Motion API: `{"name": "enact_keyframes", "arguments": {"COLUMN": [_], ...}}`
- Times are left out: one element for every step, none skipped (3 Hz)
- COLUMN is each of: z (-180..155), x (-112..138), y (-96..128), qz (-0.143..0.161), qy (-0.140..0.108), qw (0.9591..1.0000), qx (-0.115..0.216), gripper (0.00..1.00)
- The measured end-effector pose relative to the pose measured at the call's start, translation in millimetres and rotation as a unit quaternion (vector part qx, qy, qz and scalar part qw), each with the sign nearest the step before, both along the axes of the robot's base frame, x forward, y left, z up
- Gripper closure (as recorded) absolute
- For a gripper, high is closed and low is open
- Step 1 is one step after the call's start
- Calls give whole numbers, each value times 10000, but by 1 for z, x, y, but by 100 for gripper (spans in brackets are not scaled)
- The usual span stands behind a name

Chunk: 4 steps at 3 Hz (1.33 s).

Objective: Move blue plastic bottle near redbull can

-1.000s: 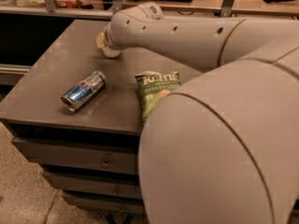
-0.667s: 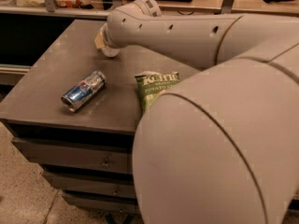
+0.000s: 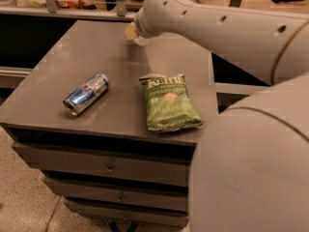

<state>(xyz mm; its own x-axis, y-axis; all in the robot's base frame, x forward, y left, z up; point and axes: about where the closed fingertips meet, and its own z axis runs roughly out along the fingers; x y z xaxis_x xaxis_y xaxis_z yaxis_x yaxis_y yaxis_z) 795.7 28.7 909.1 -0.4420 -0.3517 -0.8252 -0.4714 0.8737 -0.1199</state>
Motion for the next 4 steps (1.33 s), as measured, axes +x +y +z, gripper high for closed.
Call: {"name": "enact_keyframes", "arguments": {"z": [6, -28, -45, -9], "x": [5, 9, -9, -24], "y": [-16, -24, -73, -115], "qz": [251, 666, 1514, 2241], "qy": [66, 574, 950, 468], "qw": [9991, 9925, 9674, 9603], "qx": [348, 845, 1795, 1594], "gripper": [100, 100, 100, 100]}}
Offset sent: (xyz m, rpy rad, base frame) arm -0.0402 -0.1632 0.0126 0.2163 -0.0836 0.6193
